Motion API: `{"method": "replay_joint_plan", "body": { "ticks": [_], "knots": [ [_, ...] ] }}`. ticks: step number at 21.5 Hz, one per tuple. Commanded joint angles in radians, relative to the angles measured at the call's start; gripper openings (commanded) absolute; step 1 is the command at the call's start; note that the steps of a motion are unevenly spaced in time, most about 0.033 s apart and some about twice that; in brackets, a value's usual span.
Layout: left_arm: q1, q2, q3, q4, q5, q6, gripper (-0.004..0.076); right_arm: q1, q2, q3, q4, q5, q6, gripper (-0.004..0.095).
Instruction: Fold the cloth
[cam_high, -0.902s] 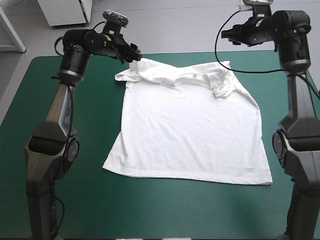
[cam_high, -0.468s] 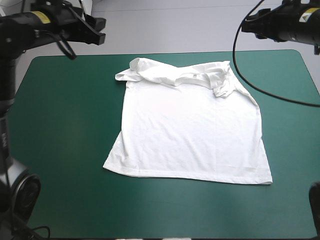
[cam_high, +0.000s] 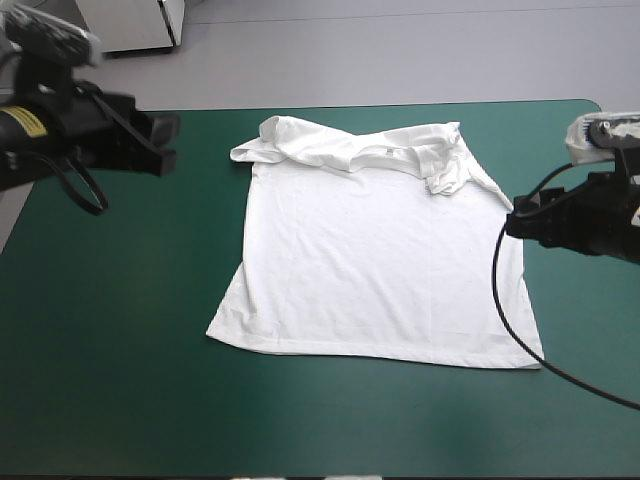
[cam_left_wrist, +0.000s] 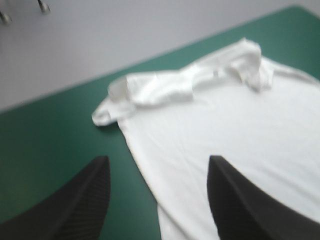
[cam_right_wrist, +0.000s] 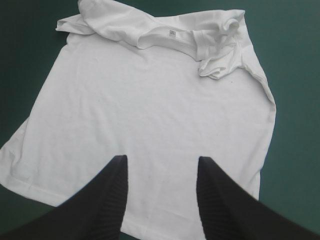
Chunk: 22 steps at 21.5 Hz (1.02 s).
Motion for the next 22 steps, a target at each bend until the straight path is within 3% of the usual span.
{"method": "replay_joint_plan", "body": {
  "ticks": [1,8,17,22],
  "knots": [
    [-0.003,-0.092,0.269,-0.058,0.030,-0.031,0.0414,-0.004,-0.046,0.026,-0.014,-0.032,0.010,0.0412],
    [-0.004,-0.098,0.735,-0.059,-0.011,-0.027,0.0412,-0.004,-0.020,0.028,-0.023,-0.032,0.032,0.0412],
    [-0.004,0.092,0.808,-0.048,-0.193,-0.023,0.0412,-0.004,0.031,0.028,-0.022,-0.032,0.039,0.0412],
    [-0.023,0.192,0.808,-0.044,-0.203,-0.027,0.0393,-0.004,0.051,0.071,-0.099,-0.032,0.039,0.0412]
  ]
}}
